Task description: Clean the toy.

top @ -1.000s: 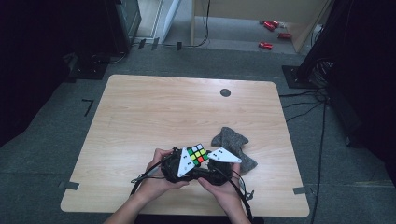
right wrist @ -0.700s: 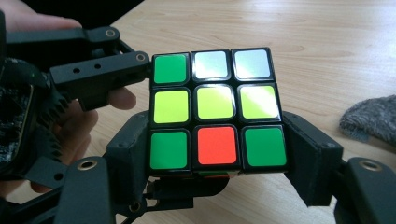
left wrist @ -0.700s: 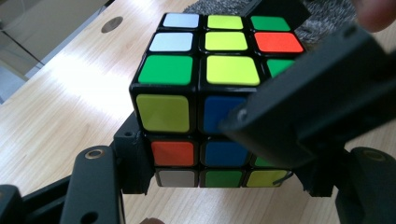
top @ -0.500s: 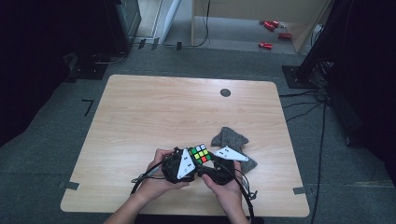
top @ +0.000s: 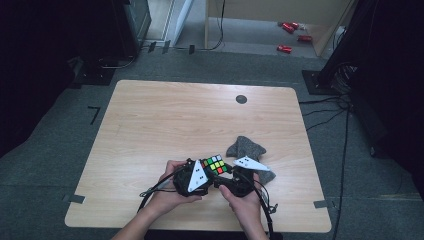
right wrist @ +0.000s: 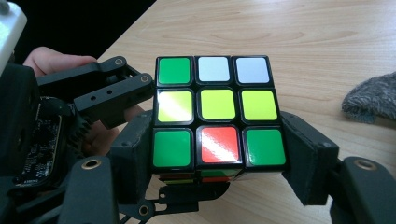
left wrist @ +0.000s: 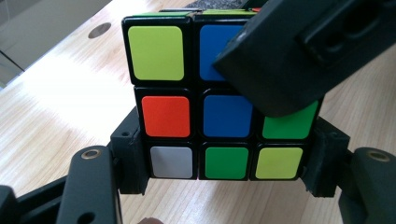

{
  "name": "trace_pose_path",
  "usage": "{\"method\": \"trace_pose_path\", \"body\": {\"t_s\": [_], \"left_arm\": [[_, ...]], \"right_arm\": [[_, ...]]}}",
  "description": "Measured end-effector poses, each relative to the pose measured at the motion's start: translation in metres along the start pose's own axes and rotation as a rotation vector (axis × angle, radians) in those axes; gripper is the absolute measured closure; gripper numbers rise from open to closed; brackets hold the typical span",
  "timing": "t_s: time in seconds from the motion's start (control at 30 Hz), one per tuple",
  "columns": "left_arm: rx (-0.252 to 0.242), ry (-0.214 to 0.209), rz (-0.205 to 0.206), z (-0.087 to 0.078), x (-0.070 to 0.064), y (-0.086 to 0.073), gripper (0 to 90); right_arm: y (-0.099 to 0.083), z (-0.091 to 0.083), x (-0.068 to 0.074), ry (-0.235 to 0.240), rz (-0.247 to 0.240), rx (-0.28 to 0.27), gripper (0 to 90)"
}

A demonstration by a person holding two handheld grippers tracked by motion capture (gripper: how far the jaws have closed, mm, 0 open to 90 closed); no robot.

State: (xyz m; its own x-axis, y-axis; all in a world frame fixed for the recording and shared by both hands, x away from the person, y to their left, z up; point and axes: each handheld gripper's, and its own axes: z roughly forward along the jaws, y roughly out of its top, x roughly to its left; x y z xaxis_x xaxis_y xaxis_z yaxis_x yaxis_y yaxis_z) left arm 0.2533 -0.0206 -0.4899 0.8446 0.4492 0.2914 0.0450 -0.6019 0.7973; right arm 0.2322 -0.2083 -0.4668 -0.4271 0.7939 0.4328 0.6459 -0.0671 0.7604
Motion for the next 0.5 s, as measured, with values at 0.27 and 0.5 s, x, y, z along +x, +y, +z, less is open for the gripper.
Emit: {"method": "trace_pose_path", "body": {"t_s": [0.27,0.5], "left_arm": [[-0.012,-0.015,-0.011,-0.0011,0.0013,-0.0035,35.0],[0.015,-0.016,-0.038,0.0003,0.0075,-0.0074,35.0]], "right_arm": [[0.0027,0.0009,-0.0065,0.046,0.033,0.029,33.0],[0.0047,0.0000,-0.0090,0.027,0.011,0.014,26.8]]}}
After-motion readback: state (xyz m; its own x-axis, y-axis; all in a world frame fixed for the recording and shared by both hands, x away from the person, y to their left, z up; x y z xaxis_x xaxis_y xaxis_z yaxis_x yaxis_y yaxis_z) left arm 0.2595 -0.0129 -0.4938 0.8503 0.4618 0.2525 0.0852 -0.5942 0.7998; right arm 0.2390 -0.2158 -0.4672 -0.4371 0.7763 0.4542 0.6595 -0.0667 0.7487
